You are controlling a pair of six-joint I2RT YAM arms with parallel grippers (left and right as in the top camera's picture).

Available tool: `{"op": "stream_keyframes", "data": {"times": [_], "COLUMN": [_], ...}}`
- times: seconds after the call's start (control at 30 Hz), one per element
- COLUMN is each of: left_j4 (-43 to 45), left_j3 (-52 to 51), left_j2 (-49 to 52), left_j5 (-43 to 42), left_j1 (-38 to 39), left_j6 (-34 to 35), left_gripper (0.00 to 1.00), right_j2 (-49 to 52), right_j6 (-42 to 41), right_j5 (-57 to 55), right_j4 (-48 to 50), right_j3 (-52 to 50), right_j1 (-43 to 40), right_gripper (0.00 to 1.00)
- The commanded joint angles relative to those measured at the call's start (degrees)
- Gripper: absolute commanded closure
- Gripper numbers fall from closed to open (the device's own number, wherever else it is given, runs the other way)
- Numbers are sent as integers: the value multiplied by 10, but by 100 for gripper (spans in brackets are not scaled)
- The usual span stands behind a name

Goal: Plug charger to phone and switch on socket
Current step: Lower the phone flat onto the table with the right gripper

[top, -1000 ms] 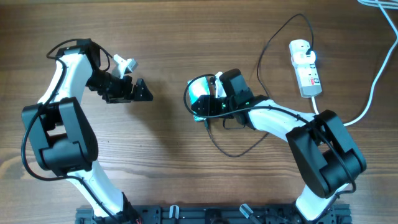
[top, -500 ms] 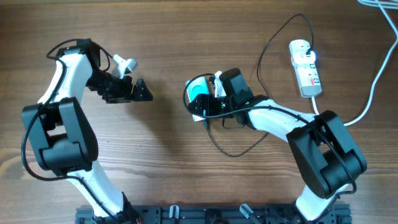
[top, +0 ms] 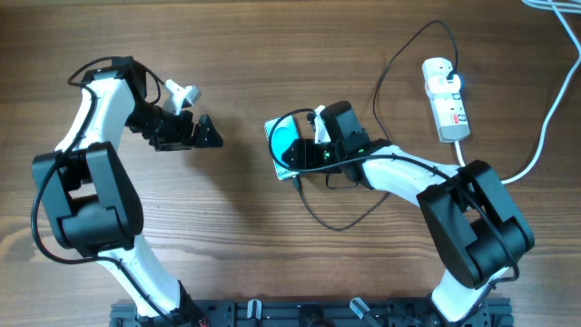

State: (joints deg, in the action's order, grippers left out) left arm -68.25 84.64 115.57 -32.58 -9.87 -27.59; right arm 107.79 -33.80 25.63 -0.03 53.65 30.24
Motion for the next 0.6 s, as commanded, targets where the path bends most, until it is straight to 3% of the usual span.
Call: {"op": "stream_keyframes", "data": {"times": [0.0, 0.07, 0.13, 0.43, 0.47, 0.57], "left_j4": [2, 2, 2, 2, 2, 2], "left_j3": [-3, -3, -3, -3, -3, -3], "left_j2": [6, 6, 6, 6, 6, 6], "left_j5": [1, 2, 2, 1, 1, 1], "left_j1": [-4, -4, -4, -4, -4, -4], "left_j6": [-5, -5, -5, -5, -5, -5], "left_gripper": [0, 0, 0, 0, 0, 0], "right_j2": [7, 7, 7, 7, 7, 7], "right_j6": [2, 2, 1, 1, 1, 2], "right_j5": [-6, -6, -6, -6, -6, -6], "right_j4": [0, 0, 0, 0, 0, 0], "right_j3": [-5, -5, -5, -5, -5, -5], "right_j1": [2, 2, 2, 2, 2, 2], "right_gripper": [34, 33, 25, 26, 28, 64]}}
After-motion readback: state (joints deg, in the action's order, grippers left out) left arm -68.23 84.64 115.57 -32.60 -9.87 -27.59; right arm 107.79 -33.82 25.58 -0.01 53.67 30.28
